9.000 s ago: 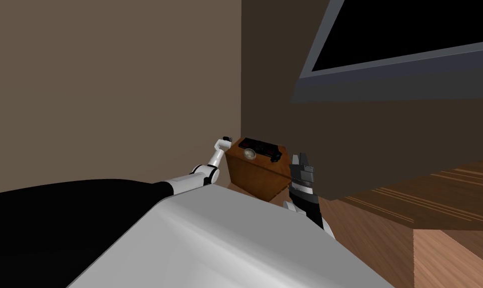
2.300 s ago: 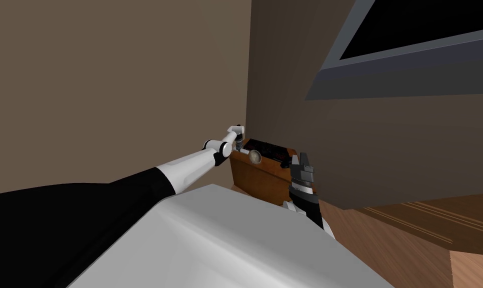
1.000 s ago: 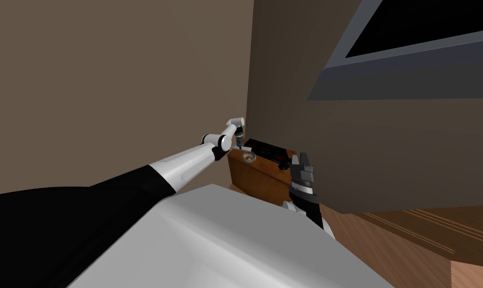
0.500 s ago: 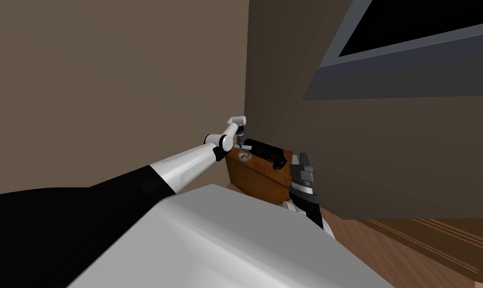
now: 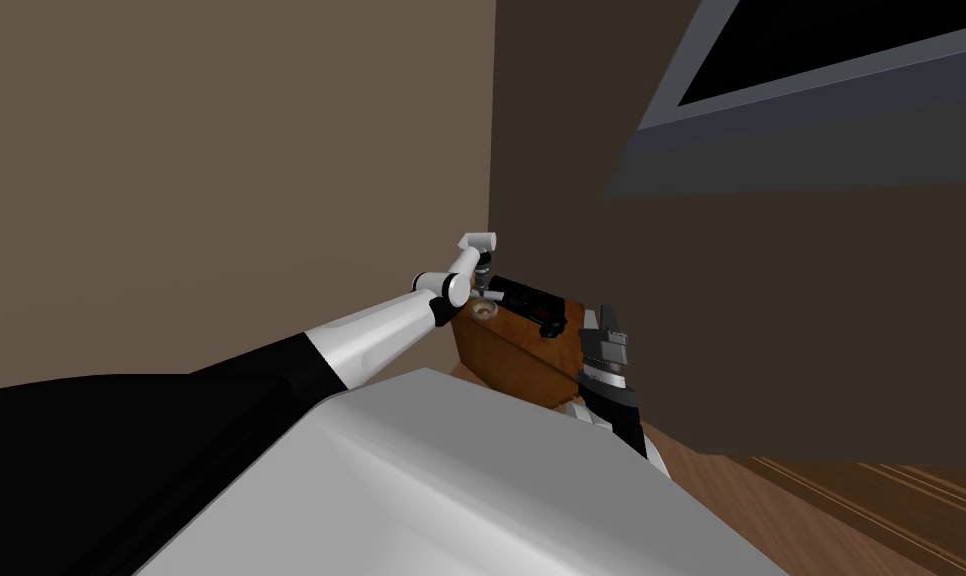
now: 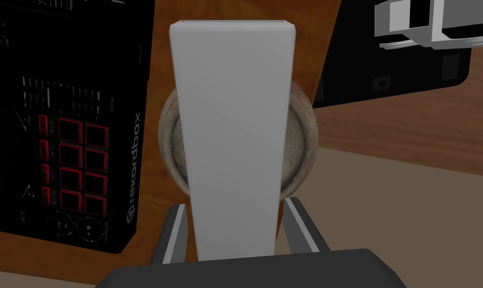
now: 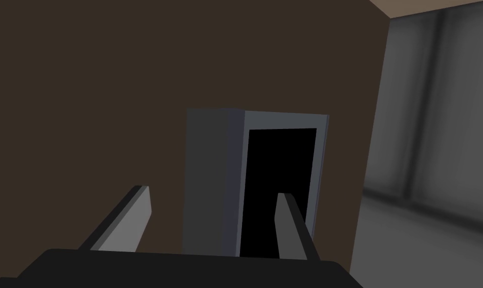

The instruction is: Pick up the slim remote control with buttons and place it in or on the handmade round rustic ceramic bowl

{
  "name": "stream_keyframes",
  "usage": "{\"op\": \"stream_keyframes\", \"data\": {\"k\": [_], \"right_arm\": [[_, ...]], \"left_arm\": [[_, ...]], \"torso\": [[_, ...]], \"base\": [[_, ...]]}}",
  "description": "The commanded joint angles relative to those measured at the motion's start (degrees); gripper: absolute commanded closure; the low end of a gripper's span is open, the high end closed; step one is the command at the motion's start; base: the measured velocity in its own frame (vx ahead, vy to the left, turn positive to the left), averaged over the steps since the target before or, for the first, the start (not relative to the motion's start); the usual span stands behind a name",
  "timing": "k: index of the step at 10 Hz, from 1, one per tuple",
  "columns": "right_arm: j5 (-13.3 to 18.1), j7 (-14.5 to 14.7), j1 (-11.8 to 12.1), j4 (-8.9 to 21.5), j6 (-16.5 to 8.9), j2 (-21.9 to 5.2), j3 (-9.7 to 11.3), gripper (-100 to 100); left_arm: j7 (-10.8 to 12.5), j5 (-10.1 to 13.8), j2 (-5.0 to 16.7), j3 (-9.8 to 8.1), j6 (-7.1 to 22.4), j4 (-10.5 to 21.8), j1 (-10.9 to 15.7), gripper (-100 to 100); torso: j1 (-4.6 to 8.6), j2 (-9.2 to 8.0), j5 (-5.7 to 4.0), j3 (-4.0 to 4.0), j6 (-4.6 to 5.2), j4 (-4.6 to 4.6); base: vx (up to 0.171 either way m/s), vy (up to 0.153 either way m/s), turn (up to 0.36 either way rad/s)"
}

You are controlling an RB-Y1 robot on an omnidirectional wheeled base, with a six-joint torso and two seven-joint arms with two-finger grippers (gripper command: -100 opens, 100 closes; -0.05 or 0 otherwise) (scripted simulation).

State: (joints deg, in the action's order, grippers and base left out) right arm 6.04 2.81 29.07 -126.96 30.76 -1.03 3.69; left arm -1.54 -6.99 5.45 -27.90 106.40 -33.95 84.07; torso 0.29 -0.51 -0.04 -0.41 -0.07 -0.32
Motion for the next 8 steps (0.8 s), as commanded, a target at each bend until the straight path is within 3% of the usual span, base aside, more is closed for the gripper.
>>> {"op": "stream_keyframes", "data": {"k": [1,2,3,7,8], "right_arm": [[0.0,0.0,0.0,0.0,0.0,0.0,0.0,0],[0.0,0.0,0.0,0.0,0.0,0.0,0.0,0],[0.0,0.0,0.0,0.0,0.0,0.0,0.0,0],[0.0,0.0,0.0,0.0,0.0,-0.01,0.0,0],[0.0,0.0,0.0,0.0,0.0,-0.01,0.0,0]], "left_arm": [[-0.02,-1.42,-0.94,-0.45,1.42,0.47,0.49,100],[-0.13,-0.95,-0.57,-0.26,1.17,-0.22,0.12,100],[-0.12,-1.04,-0.63,-0.3,1.38,-0.14,0.12,-100],[-0.12,-1.03,-0.63,-0.3,1.38,-0.15,0.12,-100],[-0.12,-1.03,-0.63,-0.3,1.38,-0.15,0.12,0]], "torso": [[0.0,0.0,0.0,0.0,0.0,0.0],[0.06,-0.01,-0.02,-0.01,0.05,0.0],[-0.05,0.07,0.0,0.03,0.07,0.0],[-0.21,0.19,0.04,0.1,0.06,0.03],[-0.21,0.19,0.04,0.11,0.06,0.03]], "base": [[-0.04,-0.077,0.091],[-0.02,-0.034,0.018],[-0.005,-0.006,-0.003],[0.0,0.0,0.0],[0.0,0.0,0.0]]}}
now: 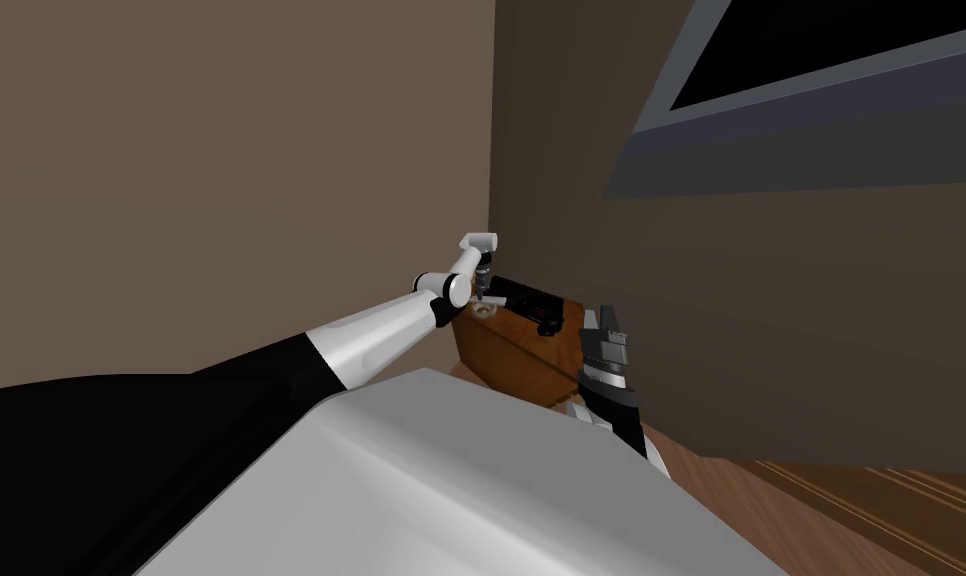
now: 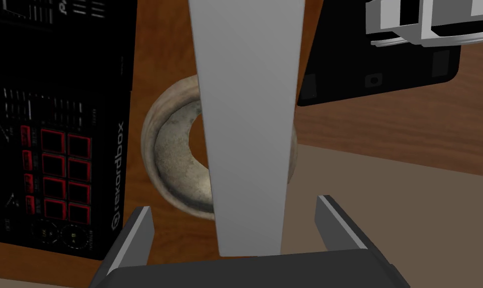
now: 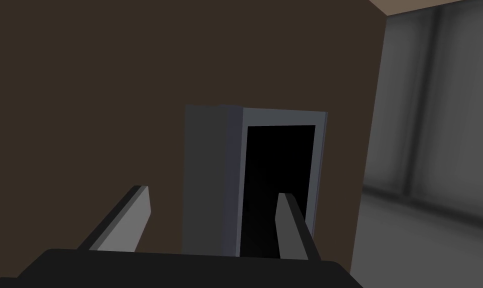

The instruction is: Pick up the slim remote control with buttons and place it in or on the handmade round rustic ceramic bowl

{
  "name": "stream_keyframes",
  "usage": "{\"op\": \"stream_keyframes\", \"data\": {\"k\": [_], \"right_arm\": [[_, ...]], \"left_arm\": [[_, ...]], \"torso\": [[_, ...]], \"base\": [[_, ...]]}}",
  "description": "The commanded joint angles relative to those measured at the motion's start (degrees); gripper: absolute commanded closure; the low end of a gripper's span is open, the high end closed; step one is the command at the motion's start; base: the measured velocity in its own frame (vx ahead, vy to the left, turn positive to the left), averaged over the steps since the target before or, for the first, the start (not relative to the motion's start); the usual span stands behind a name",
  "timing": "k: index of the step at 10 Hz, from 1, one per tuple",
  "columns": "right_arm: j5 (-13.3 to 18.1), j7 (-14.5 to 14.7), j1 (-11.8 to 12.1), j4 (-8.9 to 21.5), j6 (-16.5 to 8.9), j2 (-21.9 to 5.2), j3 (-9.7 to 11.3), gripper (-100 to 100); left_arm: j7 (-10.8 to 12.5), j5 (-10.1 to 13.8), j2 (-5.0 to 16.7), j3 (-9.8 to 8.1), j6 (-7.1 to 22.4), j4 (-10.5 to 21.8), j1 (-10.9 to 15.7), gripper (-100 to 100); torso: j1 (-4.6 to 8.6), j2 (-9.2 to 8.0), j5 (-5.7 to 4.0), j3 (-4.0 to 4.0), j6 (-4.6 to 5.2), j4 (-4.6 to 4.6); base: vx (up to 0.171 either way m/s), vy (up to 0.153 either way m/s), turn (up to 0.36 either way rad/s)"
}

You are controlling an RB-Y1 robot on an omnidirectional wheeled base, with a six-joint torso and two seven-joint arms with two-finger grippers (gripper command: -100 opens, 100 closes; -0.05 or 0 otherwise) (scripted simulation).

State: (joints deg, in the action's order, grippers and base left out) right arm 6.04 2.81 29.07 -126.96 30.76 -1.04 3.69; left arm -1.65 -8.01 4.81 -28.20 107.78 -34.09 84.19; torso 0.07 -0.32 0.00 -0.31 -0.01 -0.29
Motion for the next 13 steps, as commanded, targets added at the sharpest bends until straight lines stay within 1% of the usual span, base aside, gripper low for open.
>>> {"op": "stream_keyframes", "data": {"k": [1,3,5,6,7,8,13], "right_arm": [[0.0,0.0,0.0,0.0,0.0,0.0,0.0,0],[0.0,0.0,0.0,0.0,0.0,0.0,0.0,0],[0.0,0.0,0.0,0.0,0.0,0.0,0.0,0],[0.0,0.0,0.0,0.0,0.0,0.0,0.0,0],[0.0,0.0,0.0,0.0,0.0,0.0,0.0,0],[0.0,0.0,0.0,0.0,0.0,0.0,0.0,0],[0.0,0.0,0.0,0.0,0.0,0.0,0.0,0]], "left_arm": [[0.04,-0.26,0.24,-0.46,2.02,-0.44,1.38,-100],[0.06,-0.43,0.4,-0.77,3.37,-0.73,2.3,-100],[0.11,-0.78,0.72,-1.39,6.06,-1.32,4.15,-100],[0.12,-0.87,0.8,-1.54,6.73,-1.47,4.61,-100],[0.06,-0.9,0.28,-1.29,6.72,-2.71,3.58,-100],[0.06,-0.91,0.32,-1.32,6.9,-2.67,3.68,0],[0.06,-0.91,0.32,-1.32,6.89,-2.68,3.67,0]], "torso": [[0.0,0.0,0.0,0.0,0.0,0.0],[-0.02,0.01,0.0,0.01,0.01,0.0],[-0.01,0.0,0.0,0.0,0.0,-0.01],[-0.02,0.01,0.0,0.0,0.0,0.0],[-0.03,0.01,0.0,0.01,0.0,0.0],[-0.02,0.01,0.01,0.01,0.0,0.01],[0.0,0.0,0.0,0.0,0.0,0.01]], "base": [[0.013,0.002,-0.001],[0.005,0.008,-0.022],[0.006,0.007,-0.021],[0.009,0.011,-0.032],[0.0,0.0,0.0],[0.0,0.0,0.0],[0.0,0.0,0.0]]}}
